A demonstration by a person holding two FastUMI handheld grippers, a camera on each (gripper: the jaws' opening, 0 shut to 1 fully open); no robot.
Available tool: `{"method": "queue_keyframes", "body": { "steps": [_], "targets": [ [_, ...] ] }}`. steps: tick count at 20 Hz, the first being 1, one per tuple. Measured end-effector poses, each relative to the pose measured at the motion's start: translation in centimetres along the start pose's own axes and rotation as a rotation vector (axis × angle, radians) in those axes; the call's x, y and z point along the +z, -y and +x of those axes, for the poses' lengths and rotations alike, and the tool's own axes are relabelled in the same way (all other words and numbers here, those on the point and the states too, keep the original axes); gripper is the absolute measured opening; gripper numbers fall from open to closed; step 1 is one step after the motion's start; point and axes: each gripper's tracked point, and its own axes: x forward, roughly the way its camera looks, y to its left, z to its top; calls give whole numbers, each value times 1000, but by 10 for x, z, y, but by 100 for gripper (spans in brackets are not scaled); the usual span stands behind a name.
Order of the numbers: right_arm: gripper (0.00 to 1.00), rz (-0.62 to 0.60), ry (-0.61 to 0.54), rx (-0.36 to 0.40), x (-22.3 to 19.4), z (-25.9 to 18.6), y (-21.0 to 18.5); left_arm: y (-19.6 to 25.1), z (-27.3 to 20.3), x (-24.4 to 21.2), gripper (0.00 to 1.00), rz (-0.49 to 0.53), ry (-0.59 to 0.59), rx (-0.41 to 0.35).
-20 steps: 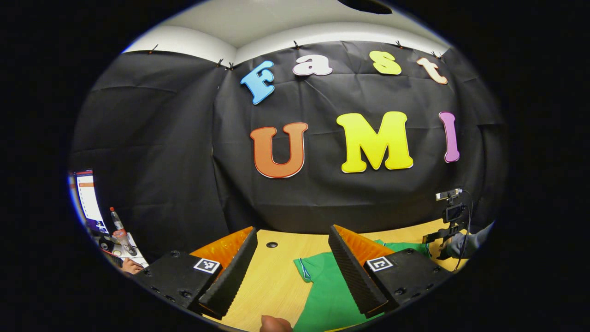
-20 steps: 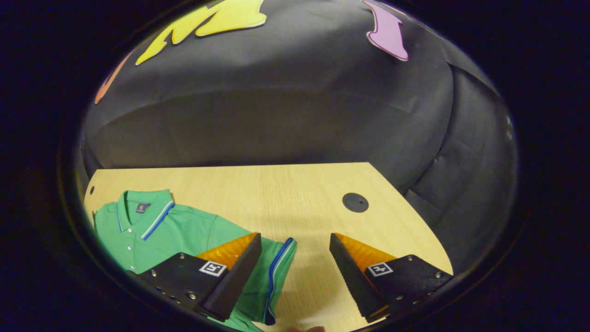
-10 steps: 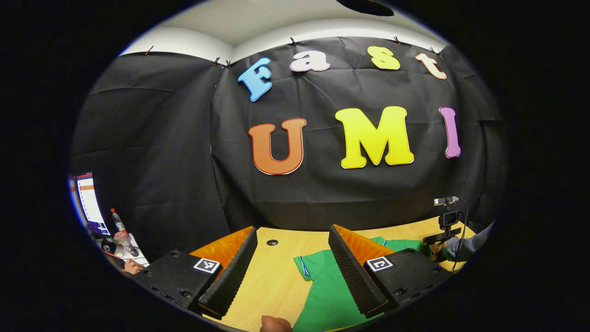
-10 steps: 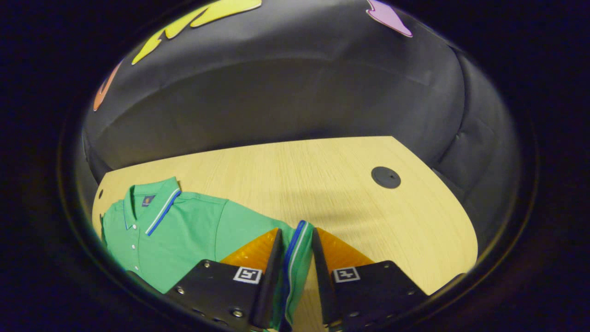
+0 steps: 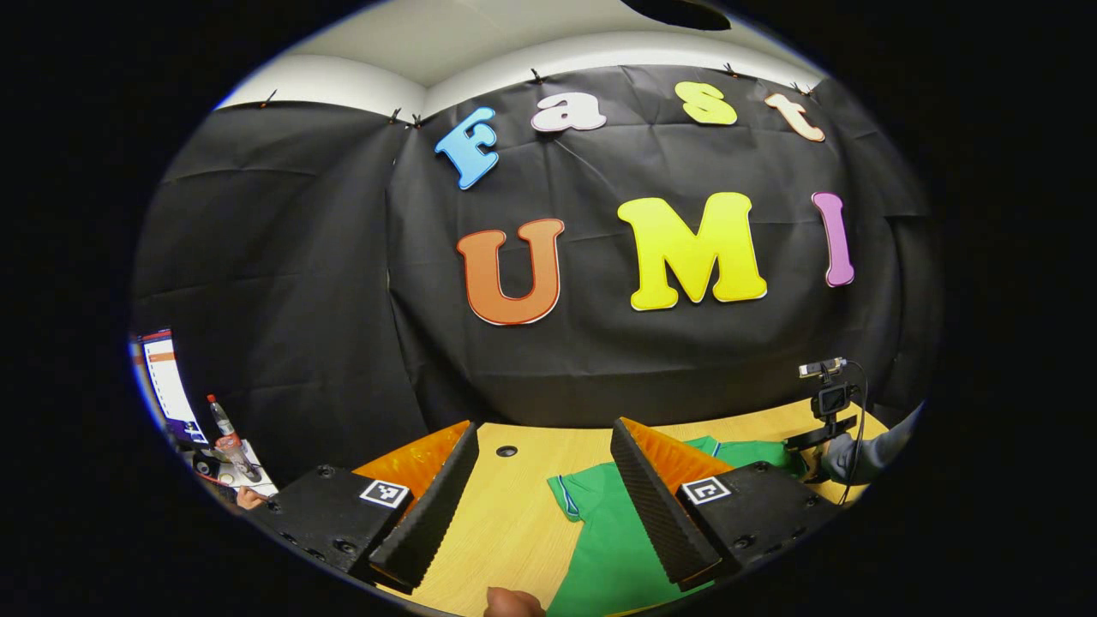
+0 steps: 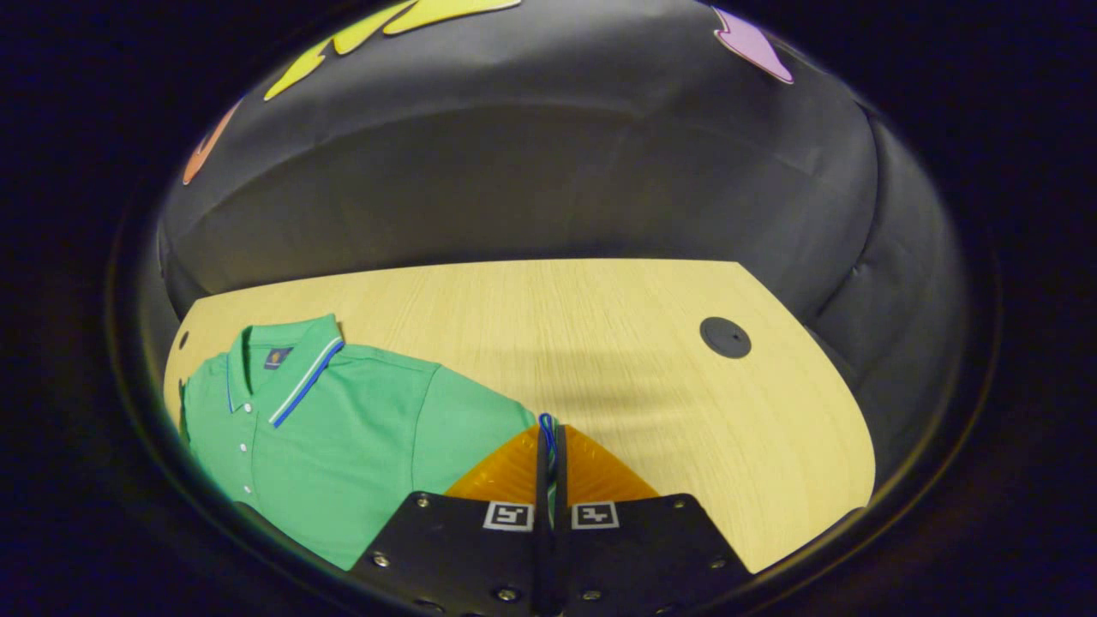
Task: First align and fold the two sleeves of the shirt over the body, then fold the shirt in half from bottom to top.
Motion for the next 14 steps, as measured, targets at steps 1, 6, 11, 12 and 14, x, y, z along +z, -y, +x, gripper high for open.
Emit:
{"method": "queue_keyframes", "body": {
  "steps": [1,6,11,12,14],
  "targets": [
    [2,-1,-2,7,0,1,-1,0,0,1,99,2,0,0],
    [1,-43,-2,48,1,-4,-3,4,-2,0,99,6,-2,-10],
    [1,-71,32,90,12,-23,-21,7,-6,-1,99,3,1,-25],
    [1,-85,41,103,14,-28,-26,8,-5,0,99,-1,1,-29],
    [1,-112,62,132,16,-42,-42,10,-7,1,99,-5,3,-33]
  ]
}}
